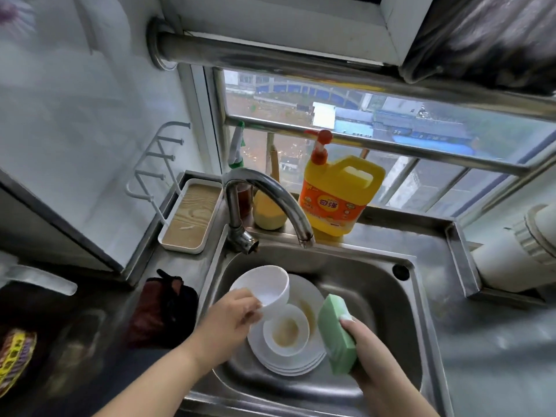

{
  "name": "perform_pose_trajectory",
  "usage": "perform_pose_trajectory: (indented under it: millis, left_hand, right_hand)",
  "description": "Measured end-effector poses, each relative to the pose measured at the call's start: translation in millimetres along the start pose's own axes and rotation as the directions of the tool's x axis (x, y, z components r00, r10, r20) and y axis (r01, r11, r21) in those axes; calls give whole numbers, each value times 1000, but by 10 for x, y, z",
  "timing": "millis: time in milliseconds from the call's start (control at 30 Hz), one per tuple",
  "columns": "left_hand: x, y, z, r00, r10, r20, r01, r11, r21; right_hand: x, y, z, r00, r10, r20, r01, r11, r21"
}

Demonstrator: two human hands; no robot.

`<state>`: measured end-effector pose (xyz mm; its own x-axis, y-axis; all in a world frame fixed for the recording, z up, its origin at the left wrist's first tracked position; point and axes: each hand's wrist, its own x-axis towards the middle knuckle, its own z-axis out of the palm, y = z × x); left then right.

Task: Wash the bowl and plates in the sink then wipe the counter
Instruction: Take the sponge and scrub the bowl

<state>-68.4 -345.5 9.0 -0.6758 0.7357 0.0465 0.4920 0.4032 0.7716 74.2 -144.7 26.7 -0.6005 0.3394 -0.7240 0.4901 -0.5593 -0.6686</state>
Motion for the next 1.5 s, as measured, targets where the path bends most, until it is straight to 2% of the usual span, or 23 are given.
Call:
perform_pose_trajectory:
  millis: [67, 133, 300, 433, 567, 733, 833, 900, 1000, 1133, 1200, 1267, 1333, 1367, 1433, 1500]
  left_hand:
    - [87, -53, 143, 993, 104, 59, -107, 993, 50]
    - [151, -76, 323, 982, 150, 115, -160, 984, 84]
    - [340, -55, 823, 942, 242, 232, -274, 954, 117]
    - [558, -35, 1375, 914, 286, 289, -344, 922, 175]
    - [760, 49, 1925, 883, 237, 406, -360, 897, 258]
    - [859, -152, 2550, 855, 155, 495, -346, 881, 322]
    - [880, -255, 2729, 863, 79, 499, -272, 904, 329]
    - [903, -291, 2776, 875, 92, 476, -280, 898, 341]
    - [937, -407, 2856, 915, 51, 399, -191, 928, 319]
    - [1004, -346, 2792, 902, -170, 398, 65, 963, 263]
    - [1006, -243, 2726, 906, -247, 345, 203, 966, 160]
    - [974, -117, 2584, 914, -337, 225, 345, 938, 2]
    - [905, -43, 2367, 891, -450, 61, 454, 880, -141]
    - [855, -57, 2250, 871, -490, -31, 481, 865, -143]
    - [723, -198, 2004, 826, -536, -176, 540, 841, -28]
    - [576, -454, 1805, 758, -603, -247, 635, 769, 71]
  right_hand:
    - [-35, 19, -103, 999, -22, -43, 20, 999, -45]
    - [-50, 59, -218, 994, -46, -95, 40, 997, -66]
    - [-87, 111, -600, 970, -94, -223, 95, 995, -5]
    - [-103, 30, -913, 967, -130, -220, 153, 984, 89]
    - [-42, -71, -1117, 980, -126, -153, 151, 975, 161]
    - [222, -101, -1352, 990, -68, -124, 97, 966, 238]
    - [378, -110, -1432, 993, -36, -109, 65, 960, 271]
    - [473, -112, -1443, 995, -18, -95, 44, 960, 277]
    - [587, -108, -1435, 996, 7, -88, 19, 958, 287]
    - [640, -101, -1400, 996, 29, -87, -3, 957, 291]
    - [647, -105, -1358, 996, 33, -81, -9, 958, 287]
    - [651, -122, -1300, 997, 41, -70, -20, 960, 278]
    - [634, -157, -1213, 997, 49, -63, -30, 962, 271]
    - [628, -169, -1164, 997, 55, -60, -37, 962, 271]
    - [617, -179, -1043, 997, 67, -49, -51, 959, 278]
    - [628, -156, -903, 997, 76, -25, -67, 960, 273]
